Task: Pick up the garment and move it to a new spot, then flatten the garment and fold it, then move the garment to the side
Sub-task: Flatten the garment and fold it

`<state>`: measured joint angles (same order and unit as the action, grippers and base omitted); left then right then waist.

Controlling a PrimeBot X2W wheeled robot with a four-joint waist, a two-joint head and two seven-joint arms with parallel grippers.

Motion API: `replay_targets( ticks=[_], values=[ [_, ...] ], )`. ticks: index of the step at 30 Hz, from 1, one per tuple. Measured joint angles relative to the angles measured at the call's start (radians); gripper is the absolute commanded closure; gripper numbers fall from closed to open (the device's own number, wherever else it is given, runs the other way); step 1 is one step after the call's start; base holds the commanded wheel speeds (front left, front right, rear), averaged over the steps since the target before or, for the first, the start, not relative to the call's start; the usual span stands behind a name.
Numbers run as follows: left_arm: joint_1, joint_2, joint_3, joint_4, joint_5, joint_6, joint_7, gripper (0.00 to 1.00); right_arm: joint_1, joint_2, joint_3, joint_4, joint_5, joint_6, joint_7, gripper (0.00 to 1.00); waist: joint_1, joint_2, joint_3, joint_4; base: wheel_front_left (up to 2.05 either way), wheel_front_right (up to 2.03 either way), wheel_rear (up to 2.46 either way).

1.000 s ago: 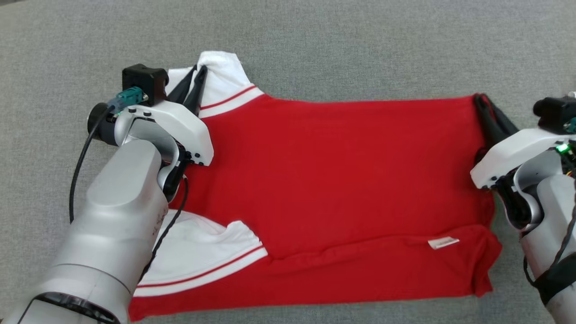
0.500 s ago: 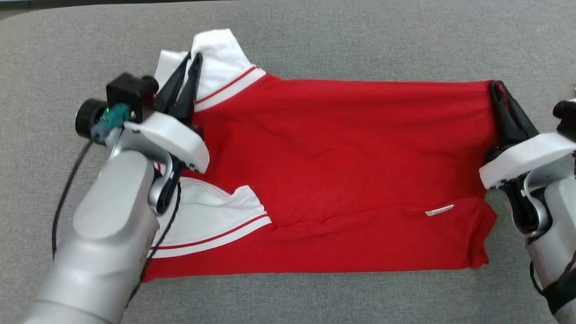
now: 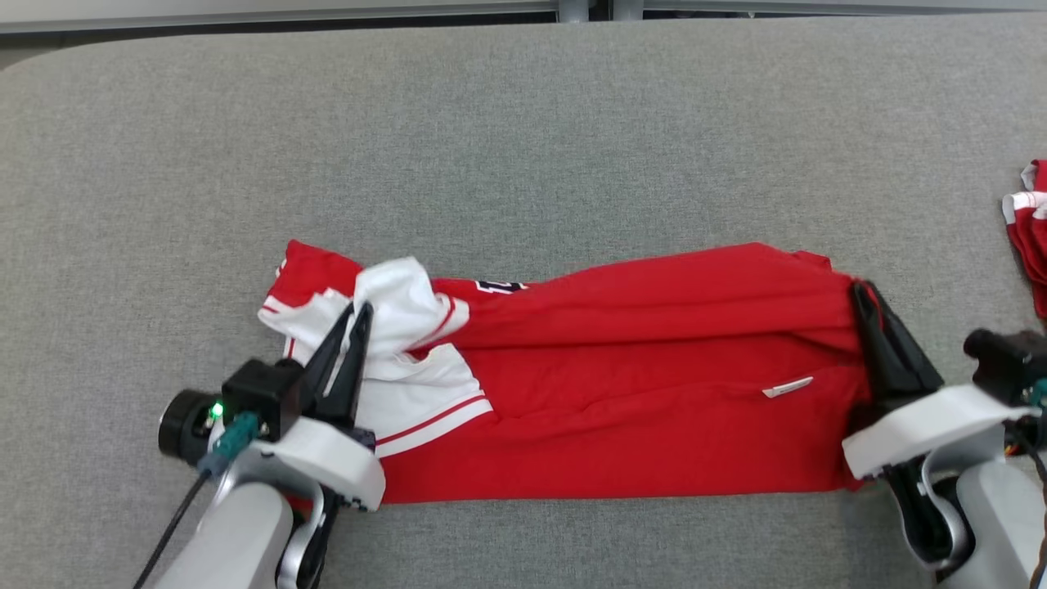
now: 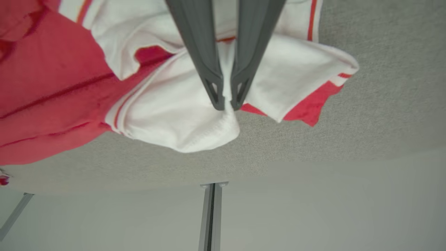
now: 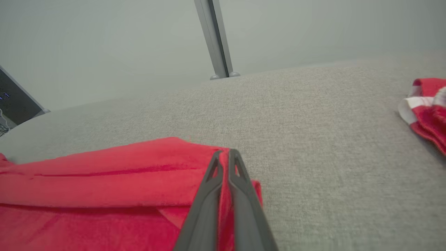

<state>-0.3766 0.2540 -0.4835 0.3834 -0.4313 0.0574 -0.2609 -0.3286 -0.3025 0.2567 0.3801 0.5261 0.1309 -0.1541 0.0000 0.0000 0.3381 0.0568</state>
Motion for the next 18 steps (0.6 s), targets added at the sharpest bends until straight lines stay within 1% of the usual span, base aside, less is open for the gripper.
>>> replay_targets(
  ticks=[4, 5, 6, 7, 8, 9, 12, 18],
  values=[
    [0.086, 0.015, -0.004, -0.068, -0.003, 0.035, 0.016, 1.0, 0.073, 0.017, -0.027, -0.03, -0.001, 0.0, -0.001, 1.0, 0.0, 0.0, -0.017, 0.002, 0.0, 0.0, 0.0],
    [0.106, 0.016, -0.005, -0.082, -0.006, 0.042, 0.026, 0.84, 0.089, 0.022, -0.032, -0.039, -0.007, 0.0, -0.001, 1.0, 0.0, 0.0, -0.02, 0.003, 0.0, 0.0, 0.0],
    [0.125, 0.016, -0.004, -0.088, -0.016, 0.046, 0.038, 0.55, 0.102, 0.027, -0.039, -0.044, -0.012, 0.0, 0.002, 1.0, 0.0, 0.0, -0.023, 0.004, 0.0, 0.0, 0.0],
    [0.139, 0.016, -0.005, -0.088, -0.028, 0.049, 0.055, 0.0, 0.115, 0.03, -0.046, -0.046, -0.018, 0.0, 0.013, 0.65, 0.0, 0.0, -0.027, 0.005, 0.0, 0.0, 0.0],
    [0.152, 0.017, -0.005, -0.089, -0.035, 0.049, 0.067, 0.0, 0.129, 0.033, -0.053, -0.05, -0.028, 0.0, 0.015, 0.1, 0.0, 0.0, -0.03, 0.007, 0.0, 0.0, 0.0],
    [0.163, 0.017, -0.003, -0.092, -0.048, 0.049, 0.077, 0.0, 0.142, 0.038, -0.058, -0.058, -0.033, 0.0, 0.022, 0.0, 0.0, 0.0, -0.033, 0.008, 0.0, 0.0, 0.0],
    [0.178, 0.012, -0.001, -0.1, -0.064, 0.049, 0.08, 0.0, 0.178, 0.055, -0.079, -0.087, -0.062, 0.0, 0.03, 0.0, 0.0, 0.0, -0.042, 0.011, 0.0, 0.0, 0.0],
    [0.227, 0.01, 0.065, -0.155, -0.089, 0.082, 0.021, 0.0, 0.273, 0.088, -0.134, -0.231, -0.156, 0.0, 0.007, 0.0, 0.0, 0.0, -0.074, 0.012, 0.0, 0.0, 0.0]
  ],
)
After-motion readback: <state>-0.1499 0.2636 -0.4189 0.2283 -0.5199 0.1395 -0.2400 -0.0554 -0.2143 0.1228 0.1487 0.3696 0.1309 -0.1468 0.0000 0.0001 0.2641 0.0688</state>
